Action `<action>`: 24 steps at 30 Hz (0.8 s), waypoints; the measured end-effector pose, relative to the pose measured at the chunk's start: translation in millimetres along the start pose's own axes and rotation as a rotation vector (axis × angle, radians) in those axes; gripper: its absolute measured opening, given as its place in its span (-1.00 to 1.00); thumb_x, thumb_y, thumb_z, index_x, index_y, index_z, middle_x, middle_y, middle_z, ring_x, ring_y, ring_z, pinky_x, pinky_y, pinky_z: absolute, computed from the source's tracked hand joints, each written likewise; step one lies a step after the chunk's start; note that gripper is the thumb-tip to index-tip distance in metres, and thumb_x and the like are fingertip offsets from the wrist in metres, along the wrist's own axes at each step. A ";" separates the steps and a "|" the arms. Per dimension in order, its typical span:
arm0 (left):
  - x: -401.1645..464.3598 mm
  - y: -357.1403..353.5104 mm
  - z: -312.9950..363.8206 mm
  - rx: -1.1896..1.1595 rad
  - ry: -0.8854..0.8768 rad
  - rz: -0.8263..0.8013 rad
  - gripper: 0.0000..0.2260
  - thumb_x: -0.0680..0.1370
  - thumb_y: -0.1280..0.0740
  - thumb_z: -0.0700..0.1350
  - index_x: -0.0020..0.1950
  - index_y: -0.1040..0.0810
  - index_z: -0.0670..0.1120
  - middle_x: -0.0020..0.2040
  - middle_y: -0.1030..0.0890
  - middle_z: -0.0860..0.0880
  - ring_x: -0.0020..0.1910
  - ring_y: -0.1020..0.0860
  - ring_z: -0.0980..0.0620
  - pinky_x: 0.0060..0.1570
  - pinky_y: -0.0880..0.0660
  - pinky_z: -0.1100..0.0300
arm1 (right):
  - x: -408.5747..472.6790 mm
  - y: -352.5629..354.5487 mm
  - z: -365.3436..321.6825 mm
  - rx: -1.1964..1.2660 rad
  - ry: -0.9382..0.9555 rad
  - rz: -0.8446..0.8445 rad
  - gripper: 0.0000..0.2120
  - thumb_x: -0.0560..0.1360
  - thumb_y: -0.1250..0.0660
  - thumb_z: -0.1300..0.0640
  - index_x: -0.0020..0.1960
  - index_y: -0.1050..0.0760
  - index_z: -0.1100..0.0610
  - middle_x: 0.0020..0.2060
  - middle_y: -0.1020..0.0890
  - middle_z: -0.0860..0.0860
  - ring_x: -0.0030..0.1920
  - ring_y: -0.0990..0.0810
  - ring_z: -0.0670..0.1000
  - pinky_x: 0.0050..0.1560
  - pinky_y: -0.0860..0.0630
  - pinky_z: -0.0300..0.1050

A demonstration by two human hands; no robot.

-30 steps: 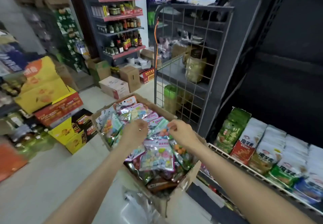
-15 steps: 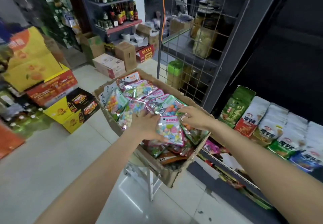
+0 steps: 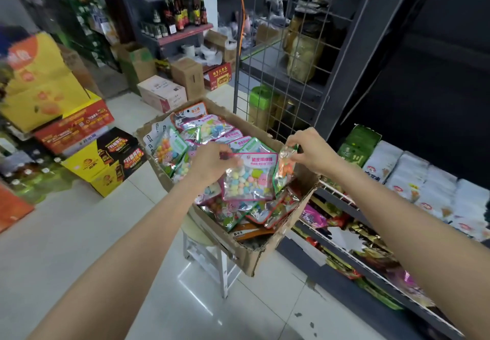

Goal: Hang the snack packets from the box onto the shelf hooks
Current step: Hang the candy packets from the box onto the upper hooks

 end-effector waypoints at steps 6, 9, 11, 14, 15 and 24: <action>4.8 45.1 39.8 -0.233 -0.066 0.293 -0.76 0.50 -0.40 -0.09 -0.28 -0.39 -0.06 -0.38 -0.38 0.05 -0.40 -0.32 0.12 -0.38 -0.25 0.31 | -12.6 51.3 -2.6 0.312 0.021 0.139 -0.84 0.48 -0.40 0.18 -0.01 -0.53 0.25 -0.06 -0.52 0.00 0.00 -0.44 -0.08 -0.17 -0.21 -0.29; 4.0 55.6 85.5 -0.167 -0.218 0.292 -0.91 0.55 -0.32 -0.15 -0.01 -0.42 -0.06 -0.28 -0.45 0.07 -0.33 -0.41 0.22 -0.34 -0.36 0.39 | -14.4 69.8 -6.6 0.390 0.023 0.174 -0.81 0.47 -0.40 0.18 -0.19 -0.41 0.20 -0.30 -0.46 -0.05 -0.31 -0.39 -0.17 -0.24 -0.22 -0.19; 2.8 53.1 121.0 -0.023 -0.359 0.265 -0.81 0.58 -0.26 -0.21 0.18 -0.40 -0.05 -0.30 -0.50 -0.02 -0.35 -0.48 0.08 -0.30 -0.46 0.15 | -17.5 82.3 -4.9 0.429 0.006 0.195 -0.78 0.47 -0.41 0.15 -0.21 -0.38 0.17 -0.33 -0.44 -0.03 -0.30 -0.38 -0.08 -0.19 -0.26 -0.10; 5.2 46.0 168.5 0.164 -0.517 0.244 -0.76 0.57 -0.18 -0.33 0.03 -0.60 -0.10 -0.10 -0.62 -0.13 -0.18 -0.57 -0.08 -0.08 -0.45 0.10 | -32.4 111.7 -0.4 0.457 -0.014 0.272 -0.81 0.44 -0.44 0.09 -0.20 -0.45 0.14 -0.33 -0.45 0.03 -0.30 -0.38 -0.05 -0.22 -0.28 -0.09; 7.0 44.3 182.3 0.150 -0.549 0.230 -0.72 0.56 -0.17 -0.36 -0.03 -0.64 -0.12 -0.04 -0.62 -0.13 -0.19 -0.55 -0.02 -0.05 -0.42 0.20 | -39.6 124.5 2.6 0.458 -0.020 0.312 -0.81 0.43 -0.45 0.07 -0.19 -0.48 0.14 -0.34 -0.45 0.02 -0.32 -0.37 -0.07 -0.24 -0.27 -0.11; 15.4 29.2 301.2 -0.026 -0.560 0.142 -0.67 0.62 -0.16 -0.04 -0.20 -0.60 -0.15 -0.29 -0.55 -0.08 -0.33 -0.44 0.03 -0.28 -0.37 0.22 | -110.9 223.8 70.9 0.716 -0.176 0.694 -0.83 0.49 -0.39 0.06 -0.20 -0.45 0.10 -0.25 -0.65 0.05 -0.25 -0.63 0.00 -0.29 -0.53 -0.08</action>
Point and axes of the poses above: each hand's wrist, its own x-axis towards the middle knuckle, its own y-axis out of the back of the hand, z = x × y, the point moved 9 cm from there along x, towards the middle knuckle
